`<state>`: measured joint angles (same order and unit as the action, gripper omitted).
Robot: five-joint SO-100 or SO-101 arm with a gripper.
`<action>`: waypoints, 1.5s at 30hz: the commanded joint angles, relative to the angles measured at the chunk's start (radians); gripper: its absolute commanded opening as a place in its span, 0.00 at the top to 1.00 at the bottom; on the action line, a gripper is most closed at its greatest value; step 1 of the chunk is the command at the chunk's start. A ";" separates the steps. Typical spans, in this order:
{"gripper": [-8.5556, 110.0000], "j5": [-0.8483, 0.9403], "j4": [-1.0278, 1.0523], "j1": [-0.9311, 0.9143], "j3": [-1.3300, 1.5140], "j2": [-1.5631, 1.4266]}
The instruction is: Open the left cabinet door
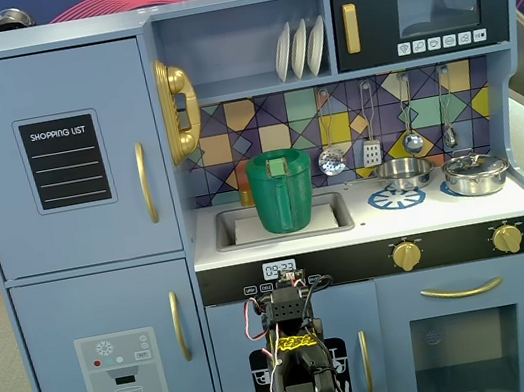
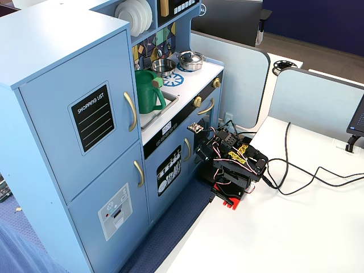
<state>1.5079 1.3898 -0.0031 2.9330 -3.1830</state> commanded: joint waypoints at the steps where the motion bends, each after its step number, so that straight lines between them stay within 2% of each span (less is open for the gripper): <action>1: 0.93 0.034 0.143 0.035 0.064 0.005; 11: 0.93 0.023 0.112 0.046 0.064 0.005; 17: 0.93 -0.118 -0.173 0.198 -0.044 0.014; 30: 0.89 0.216 -0.792 0.612 -0.546 0.304; 37: 0.82 0.155 -0.902 0.673 -0.767 0.456; 45: 0.77 0.103 -1.088 0.657 -0.830 0.541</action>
<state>1.6414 0.3682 0.6719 2.1844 -2.6722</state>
